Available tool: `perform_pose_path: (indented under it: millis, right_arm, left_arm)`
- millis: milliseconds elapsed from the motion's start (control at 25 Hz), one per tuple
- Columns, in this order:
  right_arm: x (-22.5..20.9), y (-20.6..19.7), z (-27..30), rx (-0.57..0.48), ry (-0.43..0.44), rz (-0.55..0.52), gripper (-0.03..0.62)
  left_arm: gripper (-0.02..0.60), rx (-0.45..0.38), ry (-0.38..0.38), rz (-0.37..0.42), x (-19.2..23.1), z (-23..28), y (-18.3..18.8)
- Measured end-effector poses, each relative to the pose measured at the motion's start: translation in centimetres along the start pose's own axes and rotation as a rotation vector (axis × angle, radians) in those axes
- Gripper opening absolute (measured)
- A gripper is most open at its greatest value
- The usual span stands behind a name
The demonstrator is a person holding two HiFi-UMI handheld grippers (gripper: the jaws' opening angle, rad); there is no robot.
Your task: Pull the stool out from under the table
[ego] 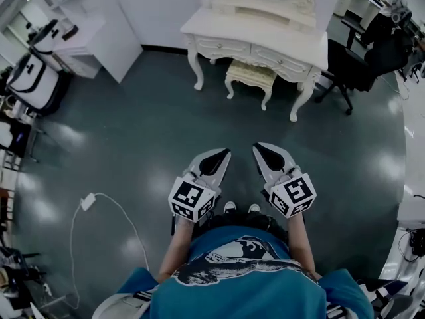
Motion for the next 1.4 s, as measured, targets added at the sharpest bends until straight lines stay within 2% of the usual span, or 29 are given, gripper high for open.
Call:
perform_pose_path:
  millis: [440,760,1000,1160,1400]
  right_arm:
    - [-0.7,-2.1,0.3,0.056,-0.066,0.019,0.003]
    - [-3.5,-2.8,3.8,0.080,-0.031,0.041,0.003]
    - [-7.8,-2.2,9.9,0.062,0.020,0.072,0.003]
    - [-11.3,-1.0,14.4,0.069,0.040,0.052,0.004]
    - [-18.5,0.6,19.9,0.066,0.052,0.059,0.003]
  left_arm:
    - [0.012,0.033,-0.040,-0.028,1.5,0.9,-2.0]
    - [0.012,0.052,-0.004,-0.051,4.6,3.4,-2.4]
    - [0.012,0.066,0.054,-0.037,10.2,6.8,-1.5]
    - [0.012,0.072,0.091,-0.025,14.9,10.0,0.0]
    - [0.012,0.062,0.106,-0.021,19.5,16.9,2.5]
Point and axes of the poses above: the fingertips, and each gripper's own axes: z forward along the fingers, x to its left, y out of its top, the point moved 1 cm from there along -z, backward along the fingers, and after that the axes turned 1 degree about y, right-handed, at the moved point
